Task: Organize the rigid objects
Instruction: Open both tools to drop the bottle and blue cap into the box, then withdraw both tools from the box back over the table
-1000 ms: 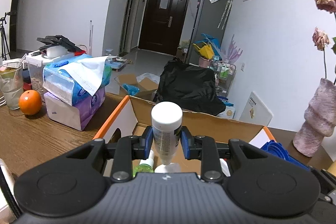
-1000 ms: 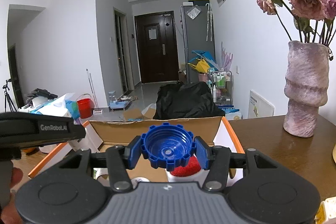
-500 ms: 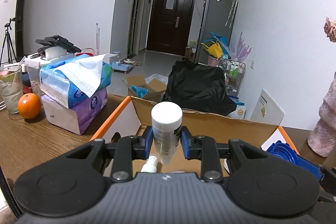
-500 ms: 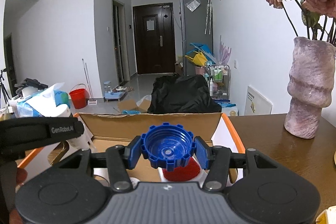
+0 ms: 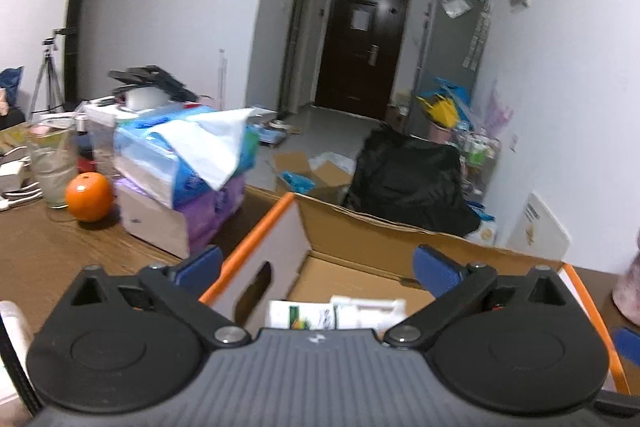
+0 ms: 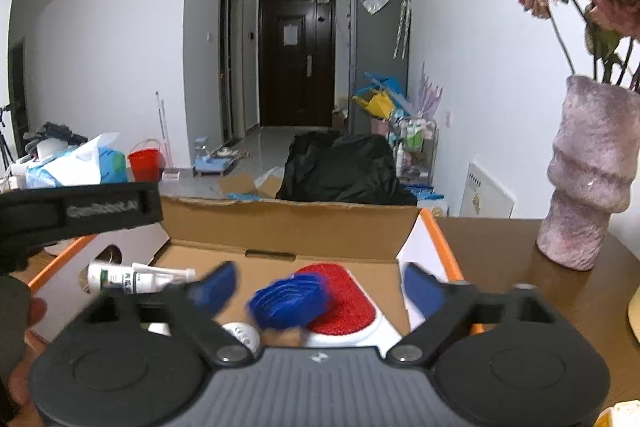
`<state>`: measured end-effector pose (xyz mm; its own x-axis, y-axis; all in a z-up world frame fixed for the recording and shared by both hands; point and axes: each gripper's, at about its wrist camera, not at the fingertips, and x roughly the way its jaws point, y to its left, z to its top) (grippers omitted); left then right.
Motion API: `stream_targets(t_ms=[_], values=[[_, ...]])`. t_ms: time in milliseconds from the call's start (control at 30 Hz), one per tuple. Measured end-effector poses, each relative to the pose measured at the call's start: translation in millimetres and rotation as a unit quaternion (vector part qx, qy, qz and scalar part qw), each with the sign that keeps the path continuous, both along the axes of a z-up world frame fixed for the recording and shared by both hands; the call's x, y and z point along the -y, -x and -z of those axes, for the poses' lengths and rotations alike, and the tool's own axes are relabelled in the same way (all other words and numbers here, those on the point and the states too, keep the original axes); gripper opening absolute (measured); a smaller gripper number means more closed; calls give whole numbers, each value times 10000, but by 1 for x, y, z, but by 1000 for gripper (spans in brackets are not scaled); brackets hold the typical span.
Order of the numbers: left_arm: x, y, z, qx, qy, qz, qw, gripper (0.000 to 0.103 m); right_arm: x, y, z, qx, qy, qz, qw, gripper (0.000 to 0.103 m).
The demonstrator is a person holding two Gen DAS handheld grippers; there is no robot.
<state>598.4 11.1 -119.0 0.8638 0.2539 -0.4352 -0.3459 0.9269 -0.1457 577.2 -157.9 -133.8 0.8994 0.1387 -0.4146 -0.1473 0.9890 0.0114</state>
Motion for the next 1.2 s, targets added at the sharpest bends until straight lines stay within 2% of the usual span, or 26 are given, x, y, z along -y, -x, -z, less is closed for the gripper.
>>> stream_targets(t_ms=[33,733,1200], values=[[-2,-1,0,-16,2,-22,10000,103,1,1,-1,40,-37,11,10000,103],[5,5,1,-13,-97,-17,10000,103,3,10,-6,90,-3,-67,9999,103],[3,26,0,2,-42,40,10000,103,16,37,-16,198,149,41,9997,103]])
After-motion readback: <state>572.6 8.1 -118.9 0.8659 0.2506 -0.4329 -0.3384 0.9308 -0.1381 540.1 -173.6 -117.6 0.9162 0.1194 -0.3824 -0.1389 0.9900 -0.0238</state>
